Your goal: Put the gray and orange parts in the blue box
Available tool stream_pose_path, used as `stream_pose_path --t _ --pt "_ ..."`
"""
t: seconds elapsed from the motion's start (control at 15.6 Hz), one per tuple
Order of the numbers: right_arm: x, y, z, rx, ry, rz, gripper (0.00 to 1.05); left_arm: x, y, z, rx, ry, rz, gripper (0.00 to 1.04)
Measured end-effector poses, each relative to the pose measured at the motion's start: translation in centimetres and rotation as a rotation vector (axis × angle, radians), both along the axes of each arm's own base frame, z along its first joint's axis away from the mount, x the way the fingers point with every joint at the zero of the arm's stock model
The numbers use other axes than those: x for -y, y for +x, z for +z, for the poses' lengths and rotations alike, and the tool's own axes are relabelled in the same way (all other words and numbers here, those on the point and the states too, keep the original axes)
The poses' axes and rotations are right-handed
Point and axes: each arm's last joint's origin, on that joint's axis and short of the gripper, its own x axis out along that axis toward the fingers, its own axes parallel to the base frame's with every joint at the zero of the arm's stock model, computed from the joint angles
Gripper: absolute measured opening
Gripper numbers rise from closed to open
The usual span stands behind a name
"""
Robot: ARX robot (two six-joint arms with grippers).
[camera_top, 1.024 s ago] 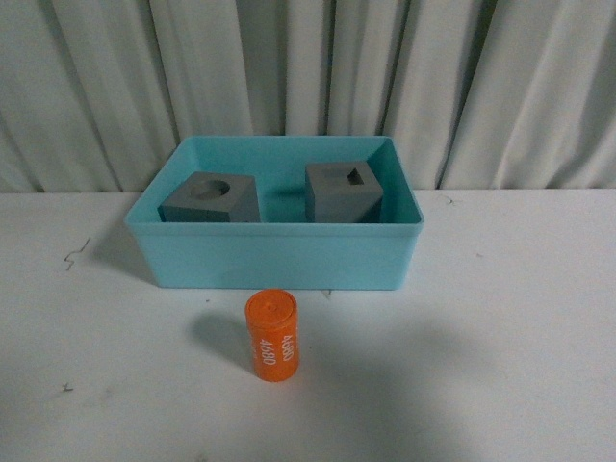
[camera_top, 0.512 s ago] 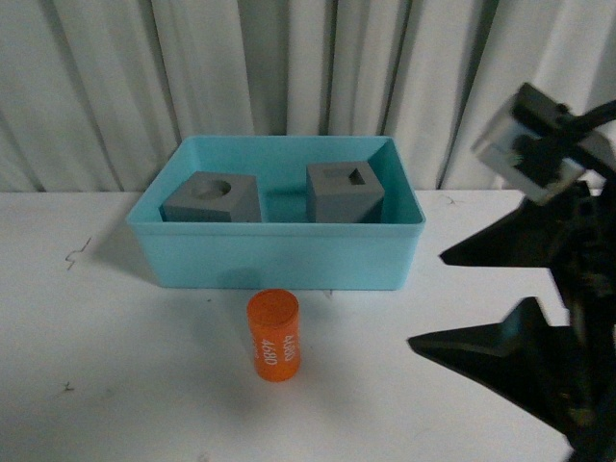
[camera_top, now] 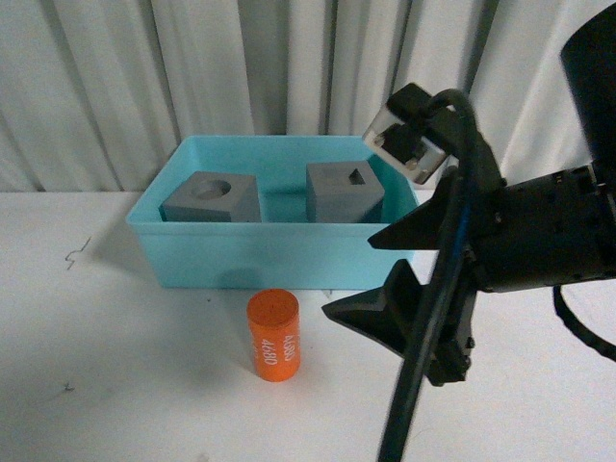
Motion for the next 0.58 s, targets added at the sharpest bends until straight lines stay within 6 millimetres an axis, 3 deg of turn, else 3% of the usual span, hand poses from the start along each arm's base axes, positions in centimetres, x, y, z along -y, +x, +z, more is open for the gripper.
stream_pose_path --t 0.58 --pt "-3.5 1.8 -2.5 -0.041 -0.035 0.007 0.98 0.0 0.0 0.0 0.000 0.000 0.000 0.98"
